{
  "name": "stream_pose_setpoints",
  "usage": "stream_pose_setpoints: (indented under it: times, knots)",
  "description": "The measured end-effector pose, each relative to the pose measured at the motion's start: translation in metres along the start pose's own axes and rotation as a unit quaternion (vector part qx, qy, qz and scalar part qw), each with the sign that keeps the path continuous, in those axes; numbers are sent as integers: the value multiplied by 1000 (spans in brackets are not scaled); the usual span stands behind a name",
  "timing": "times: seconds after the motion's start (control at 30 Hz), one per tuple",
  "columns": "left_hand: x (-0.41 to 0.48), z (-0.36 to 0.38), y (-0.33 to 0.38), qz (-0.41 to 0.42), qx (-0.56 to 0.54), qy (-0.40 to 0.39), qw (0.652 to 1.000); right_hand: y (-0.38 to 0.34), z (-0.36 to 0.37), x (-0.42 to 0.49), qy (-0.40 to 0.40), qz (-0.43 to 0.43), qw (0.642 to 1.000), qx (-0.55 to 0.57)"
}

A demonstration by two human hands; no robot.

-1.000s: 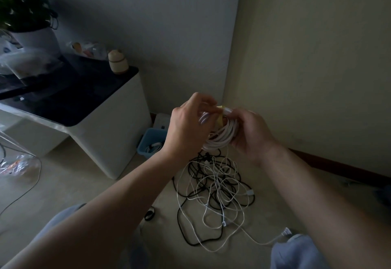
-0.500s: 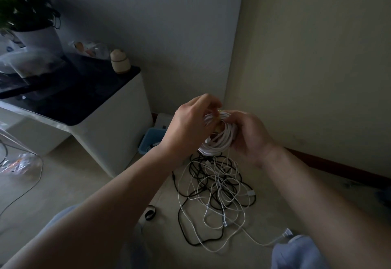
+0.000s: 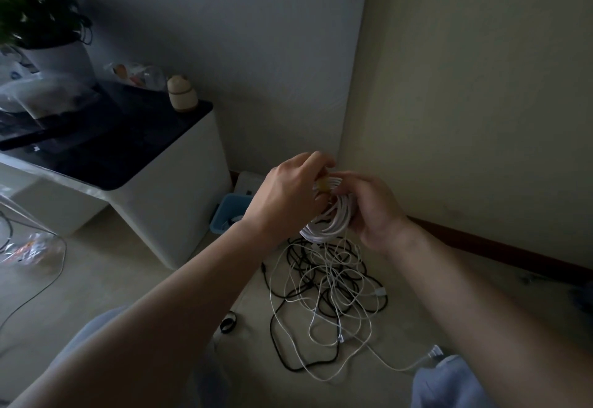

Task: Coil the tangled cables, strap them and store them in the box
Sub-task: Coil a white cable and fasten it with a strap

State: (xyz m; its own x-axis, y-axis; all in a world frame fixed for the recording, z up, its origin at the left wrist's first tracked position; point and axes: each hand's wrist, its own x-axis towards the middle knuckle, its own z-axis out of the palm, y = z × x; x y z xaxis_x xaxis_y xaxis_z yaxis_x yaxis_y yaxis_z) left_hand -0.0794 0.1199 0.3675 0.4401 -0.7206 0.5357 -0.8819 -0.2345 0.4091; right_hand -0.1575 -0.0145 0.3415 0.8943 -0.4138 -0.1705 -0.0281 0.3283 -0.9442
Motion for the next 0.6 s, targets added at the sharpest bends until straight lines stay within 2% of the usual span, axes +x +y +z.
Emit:
stream_pose_setpoints:
  times: [0.23, 0.3, 0.43, 0.6]
  knots:
    - [-3, 18, 0, 11, 103, 14, 994, 7, 5, -4, -31, -14, 999, -4]
    - [-4, 23, -3, -1, 111, 7, 994, 9, 3, -2, -8, -10, 1000, -12]
    - [-5, 28, -9, -63, 88, -26, 994, 15, -2, 2, 70, 20, 995, -75]
    - [0, 28, -24, -157, -17, -63, 985, 19, -10, 9, 37, 3, 992, -118]
